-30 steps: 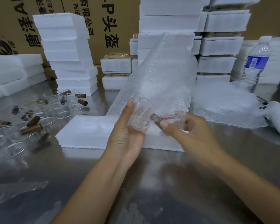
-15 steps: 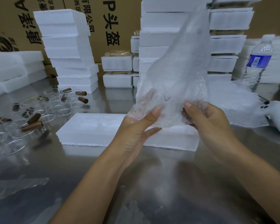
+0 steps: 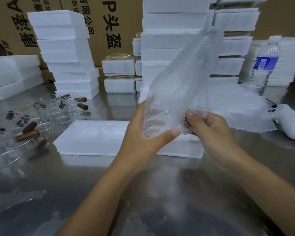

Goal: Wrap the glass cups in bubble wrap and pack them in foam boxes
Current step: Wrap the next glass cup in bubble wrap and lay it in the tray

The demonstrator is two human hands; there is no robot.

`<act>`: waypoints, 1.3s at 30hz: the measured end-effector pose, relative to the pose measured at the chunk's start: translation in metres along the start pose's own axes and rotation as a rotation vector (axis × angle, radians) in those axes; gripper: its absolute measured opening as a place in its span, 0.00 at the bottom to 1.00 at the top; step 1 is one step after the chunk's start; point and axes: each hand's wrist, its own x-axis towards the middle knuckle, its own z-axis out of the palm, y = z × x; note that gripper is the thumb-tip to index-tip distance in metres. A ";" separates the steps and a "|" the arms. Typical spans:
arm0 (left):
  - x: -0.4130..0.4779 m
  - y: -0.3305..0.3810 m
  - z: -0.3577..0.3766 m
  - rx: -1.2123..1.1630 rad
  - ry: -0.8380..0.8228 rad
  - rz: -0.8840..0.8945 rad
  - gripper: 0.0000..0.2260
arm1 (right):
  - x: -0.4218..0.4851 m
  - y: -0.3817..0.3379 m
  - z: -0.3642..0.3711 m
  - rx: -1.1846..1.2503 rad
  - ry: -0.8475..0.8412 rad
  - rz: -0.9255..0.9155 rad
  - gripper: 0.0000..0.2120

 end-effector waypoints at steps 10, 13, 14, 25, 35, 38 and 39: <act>0.000 0.005 -0.002 0.003 -0.031 -0.028 0.20 | 0.005 -0.011 -0.013 0.100 0.077 -0.082 0.10; -0.001 0.004 -0.002 0.017 -0.049 -0.028 0.21 | 0.005 -0.011 -0.014 0.081 0.106 -0.129 0.11; 0.000 0.004 -0.002 0.022 -0.052 -0.025 0.21 | 0.004 -0.013 -0.013 0.078 0.115 -0.145 0.11; -0.003 0.000 0.004 0.083 -0.113 -0.009 0.21 | -0.005 -0.006 -0.003 -0.693 0.156 -0.672 0.12; -0.004 -0.001 0.009 0.249 -0.149 0.080 0.26 | -0.006 -0.014 0.000 -0.437 0.021 -0.425 0.06; -0.005 0.000 0.009 0.328 -0.081 0.108 0.26 | -0.008 -0.016 0.000 -0.405 0.077 -0.453 0.04; -0.004 0.000 0.008 0.330 -0.063 0.103 0.26 | -0.010 -0.015 0.000 -0.413 0.096 -0.465 0.06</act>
